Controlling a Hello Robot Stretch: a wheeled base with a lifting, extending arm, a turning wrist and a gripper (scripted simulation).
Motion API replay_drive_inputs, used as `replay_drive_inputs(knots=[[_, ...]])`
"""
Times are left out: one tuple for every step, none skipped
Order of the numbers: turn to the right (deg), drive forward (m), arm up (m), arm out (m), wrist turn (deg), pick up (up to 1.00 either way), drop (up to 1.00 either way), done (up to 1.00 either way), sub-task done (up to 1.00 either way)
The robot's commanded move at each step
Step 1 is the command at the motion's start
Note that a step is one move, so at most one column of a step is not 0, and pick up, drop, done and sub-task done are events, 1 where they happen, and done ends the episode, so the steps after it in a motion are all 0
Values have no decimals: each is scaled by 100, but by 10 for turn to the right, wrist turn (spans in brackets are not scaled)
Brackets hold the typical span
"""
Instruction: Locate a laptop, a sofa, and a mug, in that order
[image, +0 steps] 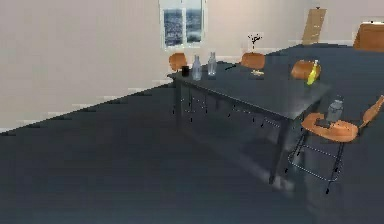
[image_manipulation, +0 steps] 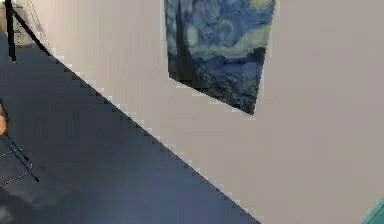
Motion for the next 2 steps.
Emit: replay_drive_inputs(knots=[[0, 100, 0, 0, 0, 0, 0, 0, 0], [0, 40, 0, 0, 0, 0, 0, 0, 0]])
